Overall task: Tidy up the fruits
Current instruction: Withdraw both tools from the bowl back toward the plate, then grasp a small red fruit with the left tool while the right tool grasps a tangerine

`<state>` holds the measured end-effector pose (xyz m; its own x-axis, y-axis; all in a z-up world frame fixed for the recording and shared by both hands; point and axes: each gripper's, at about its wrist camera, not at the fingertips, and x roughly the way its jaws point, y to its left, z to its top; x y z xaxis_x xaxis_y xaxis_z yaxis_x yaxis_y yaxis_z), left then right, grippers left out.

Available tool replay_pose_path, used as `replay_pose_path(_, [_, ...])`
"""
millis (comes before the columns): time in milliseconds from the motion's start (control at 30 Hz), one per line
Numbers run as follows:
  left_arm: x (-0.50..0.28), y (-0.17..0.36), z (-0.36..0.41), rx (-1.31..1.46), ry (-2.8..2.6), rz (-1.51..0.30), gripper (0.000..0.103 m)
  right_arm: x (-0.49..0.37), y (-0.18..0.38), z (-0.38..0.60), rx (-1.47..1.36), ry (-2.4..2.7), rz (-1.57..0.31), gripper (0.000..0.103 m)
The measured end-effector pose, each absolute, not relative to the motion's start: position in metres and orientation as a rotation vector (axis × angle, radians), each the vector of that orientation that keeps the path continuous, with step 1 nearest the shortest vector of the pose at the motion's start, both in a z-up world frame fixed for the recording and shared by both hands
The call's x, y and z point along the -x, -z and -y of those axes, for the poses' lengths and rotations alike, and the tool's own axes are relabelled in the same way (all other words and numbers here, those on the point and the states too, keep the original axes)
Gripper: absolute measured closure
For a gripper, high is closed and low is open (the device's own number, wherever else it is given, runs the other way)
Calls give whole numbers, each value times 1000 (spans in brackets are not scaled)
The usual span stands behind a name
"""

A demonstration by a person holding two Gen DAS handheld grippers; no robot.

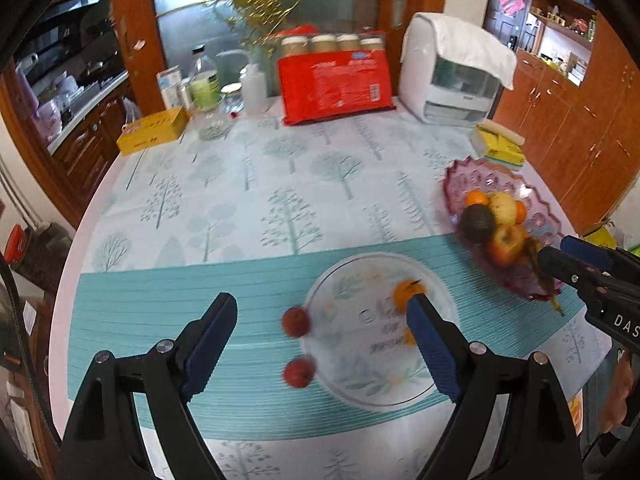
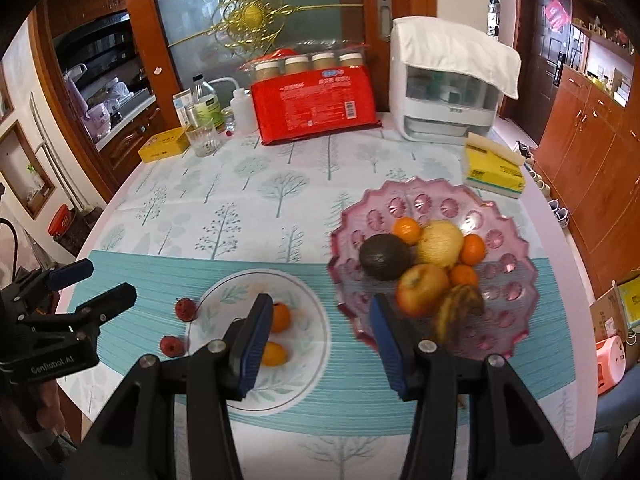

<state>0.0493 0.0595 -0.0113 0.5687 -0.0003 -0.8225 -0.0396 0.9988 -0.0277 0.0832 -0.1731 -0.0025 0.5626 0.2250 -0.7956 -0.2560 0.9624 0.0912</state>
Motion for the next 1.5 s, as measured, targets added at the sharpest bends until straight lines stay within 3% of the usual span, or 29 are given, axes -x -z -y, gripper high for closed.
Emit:
replay_pose_path(433, [-49,74,-116,69,-17,-1098,17,-81,55,125,18,-251,-1043,52])
replay_pose_path(933, [-88,126,-111,82,37,-1184,17,-112,107,101,17,-255,-1150,52])
replay_pose_path(1200, [-109,147,-101,85,67,-1225,30,-135,128,96,13,-257,-1196,52])
replay_pose_path(1500, [-122,169,-94,96,66,-1288,61,-151,145,92,39,-259,-1207,52])
